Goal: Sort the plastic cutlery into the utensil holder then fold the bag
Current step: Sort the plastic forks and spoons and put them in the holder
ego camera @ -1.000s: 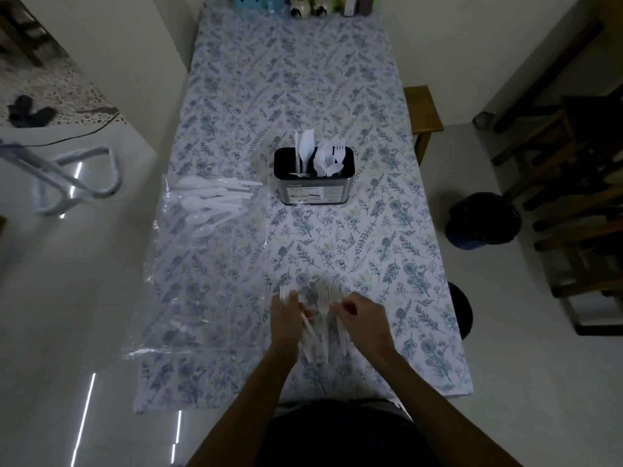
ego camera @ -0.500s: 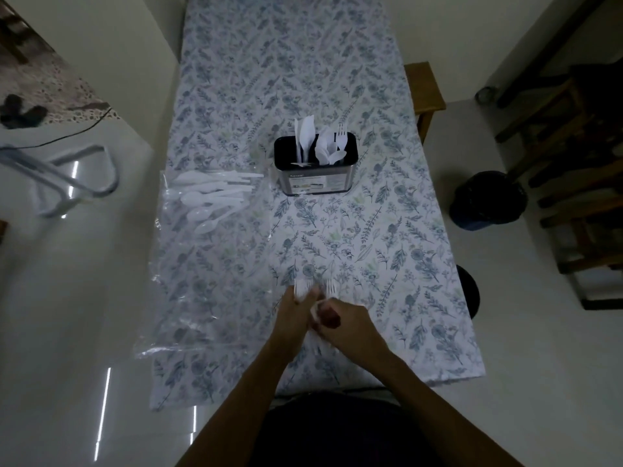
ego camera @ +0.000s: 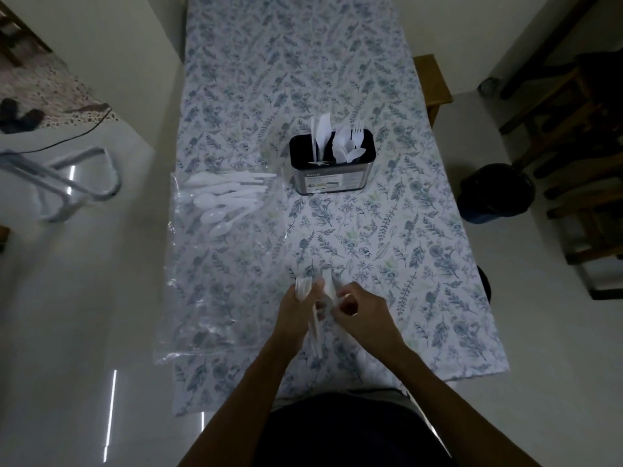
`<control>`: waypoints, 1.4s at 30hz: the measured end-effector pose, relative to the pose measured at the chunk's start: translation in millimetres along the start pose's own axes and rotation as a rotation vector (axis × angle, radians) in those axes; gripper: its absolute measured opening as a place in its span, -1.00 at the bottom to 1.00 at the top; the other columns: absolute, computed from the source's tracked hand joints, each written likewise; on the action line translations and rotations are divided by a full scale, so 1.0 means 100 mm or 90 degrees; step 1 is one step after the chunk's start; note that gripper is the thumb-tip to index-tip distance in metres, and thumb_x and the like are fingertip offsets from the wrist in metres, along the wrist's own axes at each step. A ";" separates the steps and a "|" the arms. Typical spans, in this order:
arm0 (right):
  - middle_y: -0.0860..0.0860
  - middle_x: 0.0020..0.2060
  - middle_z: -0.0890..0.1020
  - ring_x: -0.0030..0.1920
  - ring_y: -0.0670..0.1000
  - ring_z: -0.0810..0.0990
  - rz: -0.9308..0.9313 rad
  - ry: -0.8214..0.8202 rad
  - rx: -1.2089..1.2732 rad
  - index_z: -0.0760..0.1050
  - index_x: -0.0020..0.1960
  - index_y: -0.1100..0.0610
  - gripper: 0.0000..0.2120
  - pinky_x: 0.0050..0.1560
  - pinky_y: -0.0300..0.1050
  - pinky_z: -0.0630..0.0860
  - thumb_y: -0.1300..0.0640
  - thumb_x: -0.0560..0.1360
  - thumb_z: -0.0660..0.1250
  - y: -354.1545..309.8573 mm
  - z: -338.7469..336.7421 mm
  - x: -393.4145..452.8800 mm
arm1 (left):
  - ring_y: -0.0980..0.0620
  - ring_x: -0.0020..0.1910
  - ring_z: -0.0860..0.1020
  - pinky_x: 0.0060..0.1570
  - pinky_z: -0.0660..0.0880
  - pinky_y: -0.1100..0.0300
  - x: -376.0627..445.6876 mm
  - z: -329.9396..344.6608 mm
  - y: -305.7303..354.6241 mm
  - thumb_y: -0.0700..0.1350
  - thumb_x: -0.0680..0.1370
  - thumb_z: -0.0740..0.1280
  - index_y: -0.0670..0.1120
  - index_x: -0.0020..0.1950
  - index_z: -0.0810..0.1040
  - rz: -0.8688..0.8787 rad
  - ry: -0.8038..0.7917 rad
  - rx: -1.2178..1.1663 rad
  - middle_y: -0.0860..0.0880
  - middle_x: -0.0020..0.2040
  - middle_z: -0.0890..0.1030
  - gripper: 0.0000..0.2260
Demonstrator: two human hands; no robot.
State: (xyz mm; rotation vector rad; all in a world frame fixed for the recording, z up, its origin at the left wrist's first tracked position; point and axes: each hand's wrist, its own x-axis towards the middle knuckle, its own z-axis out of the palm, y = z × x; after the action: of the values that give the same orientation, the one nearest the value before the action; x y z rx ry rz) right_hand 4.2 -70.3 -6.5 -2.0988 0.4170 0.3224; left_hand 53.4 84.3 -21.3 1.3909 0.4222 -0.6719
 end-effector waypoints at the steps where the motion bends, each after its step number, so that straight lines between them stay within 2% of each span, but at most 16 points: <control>1: -0.07 -0.23 0.67 -0.24 -0.15 0.65 -0.026 -0.013 0.001 0.53 0.02 0.04 -0.83 -0.22 -0.28 0.58 0.07 0.49 0.47 -0.09 0.04 -0.04 | -0.11 -0.19 0.60 -0.20 0.58 0.07 0.00 0.03 0.00 0.05 0.60 0.43 -0.18 -0.03 0.64 0.012 -0.029 0.006 -0.19 -0.18 0.62 -0.72; 5: -0.03 -0.14 0.68 -0.19 -0.11 0.64 -0.050 -0.040 -0.049 0.57 0.06 0.09 -0.82 -0.13 -0.17 0.62 0.04 0.52 0.44 -0.27 0.14 -0.13 | -0.06 -0.22 0.62 -0.15 0.58 0.03 0.03 0.12 -0.04 0.19 0.58 0.39 -0.13 -0.13 0.57 0.028 -0.025 0.101 -0.13 -0.24 0.63 -0.62; 8: -0.06 -0.19 0.71 -0.18 -0.15 0.68 -0.050 -0.040 -0.001 0.63 -0.02 0.08 -0.87 -0.09 -0.20 0.62 0.05 0.50 0.48 -0.19 -0.01 -0.14 | -0.01 -0.36 0.54 -0.33 0.53 0.12 0.02 0.09 -0.05 0.18 0.60 0.35 -0.17 -0.12 0.53 0.047 -0.008 0.133 -0.10 -0.33 0.57 -0.60; 10: -0.06 -0.20 0.71 -0.18 -0.14 0.69 0.018 -0.006 0.090 0.64 -0.02 0.04 -0.88 -0.13 -0.19 0.65 0.04 0.49 0.51 -0.14 -0.19 -0.13 | 0.03 -0.45 0.48 -0.46 0.45 0.15 -0.01 0.09 -0.04 0.12 0.57 0.42 -0.19 0.00 0.52 0.026 -0.028 0.162 -0.07 -0.35 0.56 -0.64; 13: -0.04 -0.07 0.72 -0.13 -0.05 0.71 0.111 -0.100 0.238 0.62 0.13 -0.06 -0.73 -0.21 -0.15 0.64 -0.07 0.46 0.53 -0.12 -0.43 -0.07 | 0.10 -0.48 0.46 -0.51 0.36 0.22 -0.07 0.18 0.00 -0.11 0.55 0.46 -0.09 0.20 0.47 -0.014 -0.140 0.207 0.01 -0.35 0.60 -0.71; 17: -0.04 -0.16 0.72 -0.24 -0.10 0.64 0.053 -0.217 0.251 0.69 0.07 0.03 -0.82 -0.27 -0.26 0.50 0.00 0.50 0.50 -0.11 -0.68 -0.02 | 0.11 -0.46 0.50 -0.52 0.38 0.24 -0.04 0.39 0.14 -0.16 0.50 0.51 -0.07 0.30 0.42 -0.010 -0.256 0.264 -0.10 -0.17 0.63 -0.56; 20: 0.03 -0.23 0.72 -0.26 -0.09 0.62 0.007 -0.156 0.234 0.72 -0.04 0.03 -0.90 -0.26 -0.15 0.50 0.02 0.50 0.50 -0.09 -0.83 0.04 | 0.13 -0.39 0.55 -0.45 0.45 0.25 -0.02 0.58 0.30 -0.22 0.47 0.55 -0.11 0.32 0.39 0.015 -0.279 0.281 -0.12 -0.05 0.61 -0.50; 23: 0.09 -0.30 0.70 -0.31 -0.01 0.65 -0.032 -0.017 0.174 0.70 -0.10 0.05 -0.88 -0.22 0.08 0.59 0.02 0.52 0.47 -0.04 -1.01 0.12 | 0.07 -0.32 0.57 -0.37 0.51 0.19 -0.02 0.74 0.43 0.00 0.50 0.53 -0.04 0.25 0.42 0.025 -0.255 0.322 -0.06 -0.06 0.64 -0.57; 25: 0.03 -0.28 0.71 -0.30 0.04 0.69 -0.047 0.035 0.177 0.70 -0.07 0.05 -0.89 -0.16 0.08 0.65 0.02 0.53 0.46 -0.03 -1.19 0.18 | 0.08 -0.30 0.56 -0.29 0.49 0.18 -0.01 0.81 0.45 0.18 0.57 0.40 0.04 0.07 0.48 0.065 -0.217 0.453 0.02 -0.15 0.61 -0.73; 28: 0.02 -0.17 0.75 -0.19 0.11 0.72 -0.046 -0.069 0.219 0.70 0.00 0.03 -0.89 -0.14 0.00 0.67 0.03 0.52 0.48 -0.01 -1.38 0.21 | 0.04 -0.24 0.62 -0.23 0.51 0.12 0.00 0.91 0.34 0.30 0.59 0.28 0.00 -0.02 0.59 0.166 -0.140 0.558 -0.03 -0.20 0.66 -0.63; 30: 0.02 -0.10 0.75 -0.11 0.08 0.72 -0.060 -0.149 0.206 0.70 0.01 0.05 -0.86 -0.15 -0.08 0.64 0.00 0.53 0.48 0.01 -1.40 0.21 | 0.11 -0.29 0.61 -0.25 0.51 0.17 0.00 0.99 0.23 0.22 0.60 0.33 -0.06 -0.03 0.62 0.199 -0.115 0.527 -0.02 -0.22 0.67 -0.66; 33: -0.04 -0.11 0.76 -0.10 -0.09 0.72 -0.059 -0.164 0.180 0.72 0.02 0.04 -0.88 -0.16 -0.27 0.56 0.04 0.51 0.50 0.08 -1.48 0.24 | 0.05 -0.21 0.64 -0.16 0.59 0.07 0.02 1.11 0.15 0.20 0.59 0.34 -0.12 0.12 0.59 0.193 -0.100 0.547 -0.05 -0.12 0.69 -0.62; 35: -0.07 -0.12 0.75 -0.13 -0.16 0.71 -0.059 -0.161 0.155 0.69 0.08 0.01 -0.81 -0.16 -0.33 0.54 0.05 0.47 0.53 0.03 -1.62 0.35 | 0.06 -0.26 0.62 -0.29 0.57 0.18 0.01 1.19 0.26 0.15 0.64 0.30 -0.08 0.26 0.45 0.218 -0.122 0.560 -0.05 -0.09 0.67 -0.65; 37: -0.06 -0.07 0.73 -0.13 -0.16 0.70 -0.090 -0.146 0.102 0.65 0.18 0.01 -0.68 -0.19 -0.29 0.58 0.00 0.45 0.53 -0.15 -1.85 0.55 | 0.16 -0.35 0.50 -0.42 0.43 0.33 0.06 1.28 0.54 0.05 0.70 0.21 -0.05 0.28 0.34 0.298 -0.165 0.581 -0.03 -0.13 0.59 -0.77; 39: -0.06 -0.02 0.70 -0.12 -0.11 0.70 -0.157 -0.123 0.018 0.58 0.27 0.03 -0.60 -0.15 -0.19 0.66 -0.05 0.47 0.50 -0.46 -2.16 0.85 | 0.17 -0.23 0.45 -0.28 0.41 0.35 0.26 1.33 0.95 -0.02 0.74 0.14 -0.10 0.22 0.39 0.409 -0.154 0.628 -0.04 -0.06 0.51 -0.83; 42: 0.04 -0.10 0.71 -0.15 0.01 0.70 -0.284 -0.085 -0.102 0.62 0.14 0.09 -0.69 -0.10 -0.09 0.64 -0.07 0.49 0.48 -1.02 -2.57 1.33 | -0.02 -0.04 0.47 -0.06 0.41 0.18 0.62 1.37 1.73 -0.09 0.70 0.23 -0.24 0.10 0.54 0.559 -0.079 0.697 -0.10 0.01 0.48 -0.78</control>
State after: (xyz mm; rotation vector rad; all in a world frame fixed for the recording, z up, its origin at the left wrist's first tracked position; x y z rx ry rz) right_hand 183.7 -259.9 154.9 -2.2402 -0.1640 0.2338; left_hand 197.9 -54.5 90.1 2.2928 -0.7734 -0.2056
